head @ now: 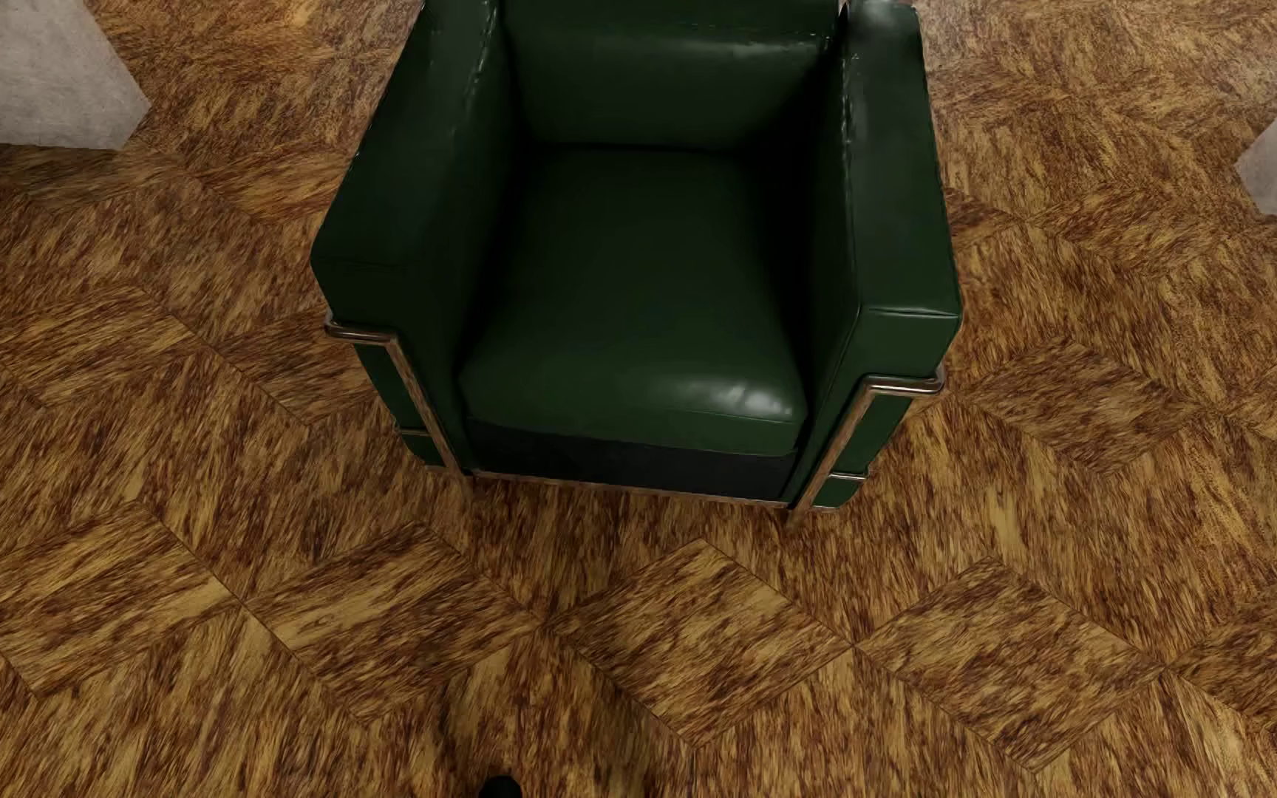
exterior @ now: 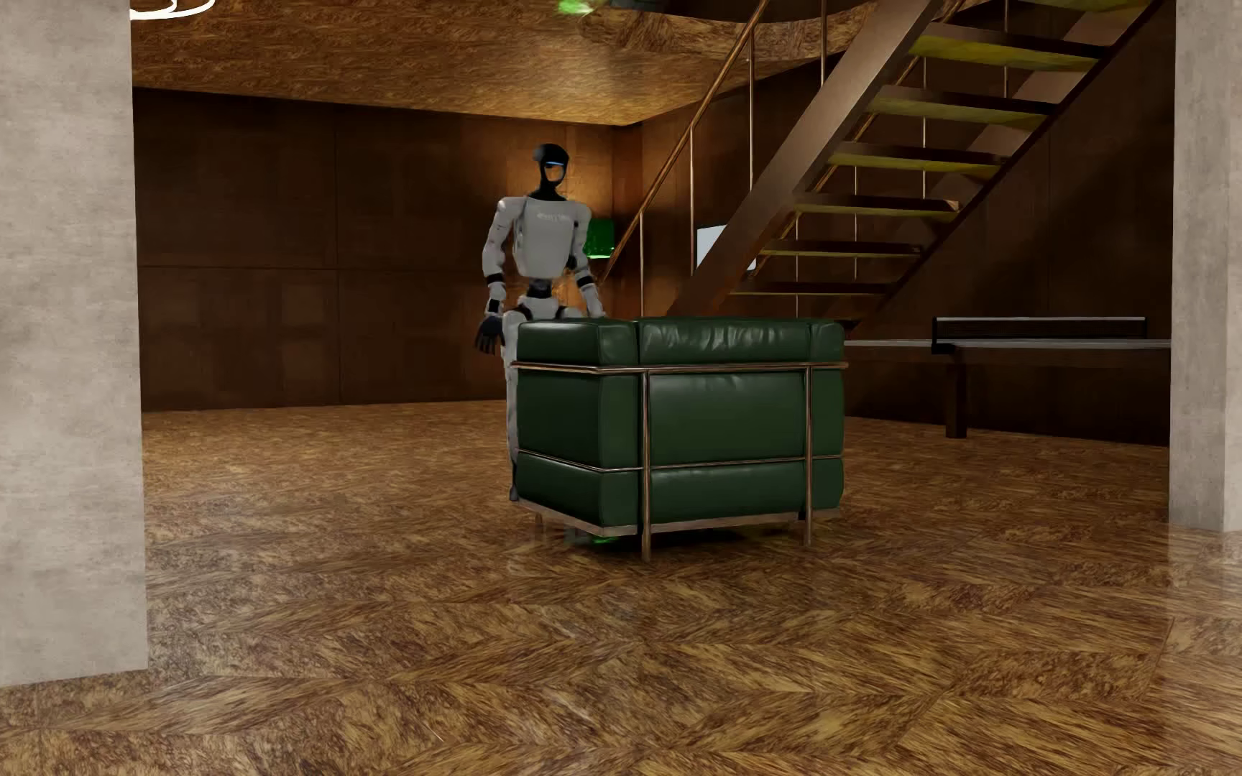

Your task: Head to the dark armchair

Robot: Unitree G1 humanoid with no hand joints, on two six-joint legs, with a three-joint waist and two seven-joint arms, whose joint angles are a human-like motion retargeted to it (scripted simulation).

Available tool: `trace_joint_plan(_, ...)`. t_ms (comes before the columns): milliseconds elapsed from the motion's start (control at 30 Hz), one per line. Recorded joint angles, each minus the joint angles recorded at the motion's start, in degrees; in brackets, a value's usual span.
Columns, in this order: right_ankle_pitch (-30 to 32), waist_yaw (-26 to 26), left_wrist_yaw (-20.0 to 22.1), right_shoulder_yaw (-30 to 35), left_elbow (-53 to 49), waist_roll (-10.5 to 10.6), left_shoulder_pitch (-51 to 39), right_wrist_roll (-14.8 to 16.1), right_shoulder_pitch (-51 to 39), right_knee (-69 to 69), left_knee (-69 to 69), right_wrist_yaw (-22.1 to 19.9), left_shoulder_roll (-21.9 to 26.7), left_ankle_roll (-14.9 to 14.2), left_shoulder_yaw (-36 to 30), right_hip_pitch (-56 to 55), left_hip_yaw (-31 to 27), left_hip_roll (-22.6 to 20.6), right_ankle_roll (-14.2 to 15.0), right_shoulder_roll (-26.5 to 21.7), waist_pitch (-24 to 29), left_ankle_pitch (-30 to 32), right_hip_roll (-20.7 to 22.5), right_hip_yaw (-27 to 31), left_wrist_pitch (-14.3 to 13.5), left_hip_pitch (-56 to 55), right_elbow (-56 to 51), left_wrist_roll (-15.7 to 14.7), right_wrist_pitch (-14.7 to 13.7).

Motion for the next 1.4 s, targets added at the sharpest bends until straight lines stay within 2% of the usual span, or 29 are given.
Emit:
trace_joint_plan(33,0.02,-0.08,0.08,2.31,0.07,0.26,-0.36,-1.33,-2.56,0.32,0.87,1.56,0.49,-2.88,0.21,-0.63,-0.10,0.34,-0.30,-0.23,0.17,-1.19,-0.10,-0.76,0.19,-1.02,0.25,0.64,-0.71)
trace_joint_plan(67,0.16,-0.15,1.09,4.40,-0.49,0.57,-0.51,-2.56,-5.67,0.57,3.28,2.96,0.45,-3.08,0.55,-1.08,0.78,0.98,-0.55,-0.41,0.28,-1.95,-0.20,-1.26,0.33,-1.95,0.68,0.69,-1.47)
trace_joint_plan(100,0.32,-0.23,2.22,6.24,-1.28,0.92,-0.43,-3.76,-8.87,0.79,7.48,3.37,0.37,-1.36,0.96,-1.42,3.38,2.30,-0.77,-0.66,0.34,-3.23,-0.21,-1.61,0.10,-2.73,0.81,0.49,-2.12)
trace_joint_plan(133,0.49,-0.21,3.05,7.43,-2.12,1.29,-0.22,-4.60,-11.95,1.00,12.41,2.74,0.36,0.32,1.22,-1.71,6.64,4.14,-0.95,-0.77,0.32,-5.22,-0.04,-1.82,-0.23,-3.05,0.60,0.32,-2.60)
trace_joint_plan(200,0.76,0.14,3.76,7.24,-3.85,2.15,0.87,-4.42,-17.39,1.54,21.49,-0.18,0.54,2.98,1.62,-2.25,10.76,6.91,-1.22,-0.27,0.07,-9.05,0.78,-1.70,-1.76,-2.32,-0.58,-0.32,-3.10)
trace_joint_plan(267,1.09,0.48,3.47,4.50,-5.13,3.11,1.58,-2.37,-21.06,1.93,25.52,-3.65,0.72,0.55,1.41,-2.73,10.28,5.89,-1.34,0.82,-0.40,-9.47,1.68,-1.36,-2.52,-0.18,-2.69,-0.52,-3.75)
trace_joint_plan(400,2.46,-0.19,2.42,0.17,-5.32,5.43,1.23,-0.76,-23.16,0.75,10.11,-8.03,1.16,8.08,-1.28,-2.18,15.75,4.65,-0.94,1.83,-1.96,-17.69,2.80,-2.42,-2.33,9.43,-8.27,0.39,-6.51)
trace_joint_plan(433,2.93,-0.33,2.05,-0.79,-4.83,5.94,0.71,-0.89,-22.38,0.37,6.40,-8.66,1.17,9.41,-2.39,-1.76,15.73,3.63,-0.66,1.71,-2.25,-17.17,2.46,-2.77,-2.45,11.20,-9.51,0.84,-6.76)
trace_joint_plan(533,3.25,-0.50,1.46,-4.21,-4.93,6.12,-0.23,0.08,-17.46,2.88,2.67,-9.85,1.26,10.40,-4.83,-2.33,14.62,0.67,0.41,2.44,-2.50,-14.44,-0.61,-3.48,-3.10,12.86,-10.87,1.54,-7.23)
trace_joint_plan(567,3.06,-0.50,1.50,-3.88,-6.08,5.97,0.21,-0.05,-16.12,4.66,2.21,-8.63,1.13,10.49,-4.94,-3.19,14.80,-0.32,0.78,2.55,-2.53,-14.25,-1.91,-3.13,-3.62,13.13,-9.81,1.27,-7.09)
trace_joint_plan(633,2.70,-0.29,3.18,-2.96,-8.81,5.44,1.67,-1.15,-14.15,10.98,1.62,-3.13,0.10,11.81,-3.99,-6.71,15.76,-2.94,1.60,2.07,-2.37,-14.08,-5.50,-1.49,-5.15,13.45,-6.32,-0.19,-5.95)
trace_joint_plan(667,3.32,-0.08,4.37,-5.05,-9.44,4.99,1.84,-0.70,-12.51,15.28,2.06,-1.37,-0.70,12.60,-3.12,-9.34,16.35,-4.21,1.85,2.44,-2.22,-14.17,-7.56,-0.57,-5.09,13.26,-4.88,-1.23,-4.15)
trace_joint_plan(700,4.69,0.15,5.38,-8.50,-9.86,4.46,2.62,0.86,-11.02,19.72,2.92,-1.46,-1.32,13.37,-2.45,-12.10,16.99,-5.35,1.97,3.34,-2.00,-14.56,-9.62,0.45,-4.97,12.90,-3.06,-2.06,-1.90)
trace_joint_plan(733,6.41,0.36,5.92,-12.13,-9.65,3.86,3.16,2.62,-9.32,23.73,3.97,-3.67,-1.72,14.11,-2.07,-14.84,17.64,-6.40,1.65,4.16,-1.77,-15.00,-11.51,1.42,-4.63,12.37,-1.47,-2.47,-0.02)
trace_joint_plan(800,9.41,0.70,5.97,-14.91,-7.44,2.52,3.75,3.71,-5.33,28.14,5.35,-7.32,-1.72,15.29,-2.12,-17.92,18.43,-8.16,0.67,4.42,-1.49,-15.27,-15.67,-0.26,-3.40,11.40,1.30,-2.07,1.14)
trace_joint_plan(867,8.51,0.56,5.11,-12.54,-3.54,1.30,4.17,2.20,-0.63,26.00,5.46,-4.16,-0.99,15.76,-2.33,-15.91,18.42,-9.00,-0.64,3.56,-1.59,-14.85,-18.63,-6.51,-2.11,10.89,2.47,-1.32,0.58)
trace_joint_plan(967,1.86,-0.33,2.47,-11.73,0.40,-0.07,5.89,1.89,5.73,14.83,4.55,1.42,-0.17,15.41,-2.58,-8.41,17.39,-9.11,-1.21,3.15,-2.10,-14.02,-16.08,-11.78,-0.96,11.29,1.87,0.35,-0.49)
trace_joint_plan(1033,2.84,-0.82,2.74,-11.06,0.65,-0.73,7.27,0.94,7.47,11.34,4.52,1.36,-0.45,14.93,-0.81,-6.61,16.81,-8.48,-2.51,3.81,-2.13,-13.85,-14.35,-12.68,-1.21,11.42,1.59,-0.22,-0.28)
trace_joint_plan(1067,3.47,-0.95,3.54,-9.41,0.80,-0.99,7.58,-0.48,7.55,11.75,4.94,1.91,-1.14,14.78,0.49,-6.74,16.79,-8.24,-2.62,3.73,-1.99,-14.08,-14.28,-12.56,-0.94,11.46,1.63,-0.80,0.06)
trace_joint_plan(1167,4.65,-1.00,4.43,-5.05,1.83,-2.18,6.61,-3.16,5.81,15.26,6.73,4.84,-3.02,14.46,3.15,-7.58,16.24,-7.89,-2.07,2.96,-1.13,-14.74,-15.39,-12.19,-0.19,11.39,0.13,-2.07,-0.40)
trace_joint_plan(1233,4.34,-0.72,3.66,-4.70,3.19,-3.12,4.04,-2.79,4.07,15.23,7.95,3.92,-3.23,13.73,3.11,-6.30,15.17,-7.67,-2.16,3.15,-0.66,-15.56,-15.74,-13.62,0.67,11.14,-2.05,-1.61,-0.72)
trace_joint_plan(1300,3.72,-0.16,3.57,-3.02,3.25,-3.82,1.64,-3.49,1.11,13.09,7.94,3.05,-3.47,12.13,2.74,-4.24,14.66,-7.23,-2.59,2.61,-0.55,-16.59,-15.12,-15.32,0.10,11.63,-3.97,-1.09,-0.73)
trace_joint_plan(1400,4.38,0.90,4.05,1.38,-0.58,-4.39,-0.62,-7.57,-5.39,10.54,6.69,3.87,-4.42,12.95,1.58,-2.87,14.77,-6.64,-2.31,-0.31,-0.87,-18.08,-13.65,-15.99,-1.09,12.53,-6.38,-1.59,-1.93)
